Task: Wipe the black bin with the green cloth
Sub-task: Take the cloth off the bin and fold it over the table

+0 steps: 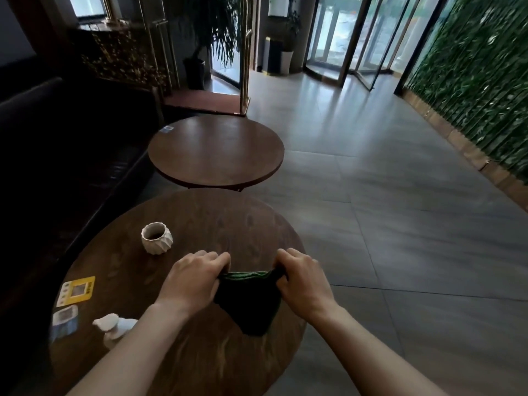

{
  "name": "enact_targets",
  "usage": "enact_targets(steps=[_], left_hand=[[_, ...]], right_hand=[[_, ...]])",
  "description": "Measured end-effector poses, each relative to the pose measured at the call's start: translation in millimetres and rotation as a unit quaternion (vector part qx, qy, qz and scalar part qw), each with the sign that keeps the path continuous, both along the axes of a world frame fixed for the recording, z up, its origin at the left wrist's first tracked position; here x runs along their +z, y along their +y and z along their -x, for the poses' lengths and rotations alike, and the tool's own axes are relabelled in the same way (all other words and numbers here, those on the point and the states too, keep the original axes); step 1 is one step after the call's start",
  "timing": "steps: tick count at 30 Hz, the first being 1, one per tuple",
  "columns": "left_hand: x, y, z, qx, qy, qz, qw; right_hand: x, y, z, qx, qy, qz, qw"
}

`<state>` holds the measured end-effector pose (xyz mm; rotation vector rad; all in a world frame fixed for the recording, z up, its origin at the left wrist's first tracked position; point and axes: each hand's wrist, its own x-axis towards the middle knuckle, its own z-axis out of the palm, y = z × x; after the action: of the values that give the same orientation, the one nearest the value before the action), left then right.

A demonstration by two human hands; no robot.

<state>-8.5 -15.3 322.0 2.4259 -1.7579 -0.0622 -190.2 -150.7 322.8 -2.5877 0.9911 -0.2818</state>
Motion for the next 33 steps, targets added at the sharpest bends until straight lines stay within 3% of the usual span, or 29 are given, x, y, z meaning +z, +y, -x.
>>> enact_targets(steps=[6,17,28,30,33], left_hand=[[-67,-47,-14,0.025,0.001,-0.051,0.998],[-218,-51,-3,0.029,0.129,-0.173,0.976],[-275,-104,-24,0.140,0.100,-0.029,0.985],[-282,-104,-22,0.135,0.133,-0.029,0.981],[-295,-93,-15,0.048,0.145,-0.116,0.981]], right_hand=[[-78,-55,-18,0.046,0.034,-0.025,0.998],[-230,-69,-14,0.133,0.135,-0.113,0.975],[-286,-101,-39,-0.039,0.038,-0.045,0.997],[-295,-102,-37,0.006,0.027,-0.034,0.999],[-305,-94,-29,0.147,0.086,-0.045,0.984]])
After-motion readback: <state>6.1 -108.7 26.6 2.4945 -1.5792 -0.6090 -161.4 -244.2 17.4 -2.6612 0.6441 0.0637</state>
